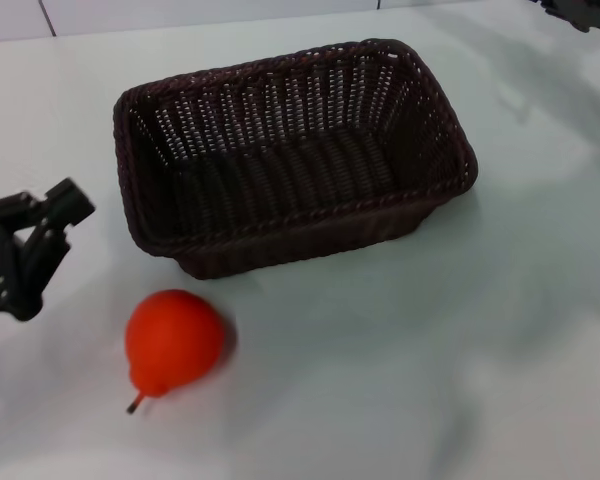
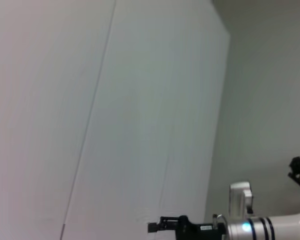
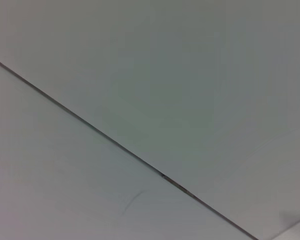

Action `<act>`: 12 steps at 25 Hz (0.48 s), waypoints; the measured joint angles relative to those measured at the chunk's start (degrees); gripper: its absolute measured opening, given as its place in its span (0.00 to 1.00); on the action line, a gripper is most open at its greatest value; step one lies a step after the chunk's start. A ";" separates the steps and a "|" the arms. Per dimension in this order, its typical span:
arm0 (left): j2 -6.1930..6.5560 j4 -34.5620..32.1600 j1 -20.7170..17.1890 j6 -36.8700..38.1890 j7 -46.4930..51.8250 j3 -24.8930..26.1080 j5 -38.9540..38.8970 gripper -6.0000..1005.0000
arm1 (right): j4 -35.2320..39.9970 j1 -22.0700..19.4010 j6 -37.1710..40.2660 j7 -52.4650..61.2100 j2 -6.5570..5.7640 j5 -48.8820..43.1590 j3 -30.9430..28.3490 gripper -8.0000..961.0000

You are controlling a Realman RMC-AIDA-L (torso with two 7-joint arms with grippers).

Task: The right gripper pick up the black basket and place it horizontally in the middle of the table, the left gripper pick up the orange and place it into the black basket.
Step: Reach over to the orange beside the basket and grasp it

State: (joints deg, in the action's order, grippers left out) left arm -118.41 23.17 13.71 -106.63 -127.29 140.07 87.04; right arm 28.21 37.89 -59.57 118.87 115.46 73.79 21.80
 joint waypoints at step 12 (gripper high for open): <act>0.31 0.00 -1.16 9.93 8.87 -1.33 4.00 0.19 | 0.00 -0.73 0.52 -2.59 -0.40 2.19 -0.26 0.84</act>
State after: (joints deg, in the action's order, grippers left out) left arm -118.09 23.17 12.55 -96.70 -118.43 138.74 91.04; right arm 28.21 37.16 -59.05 116.28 115.06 75.97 21.54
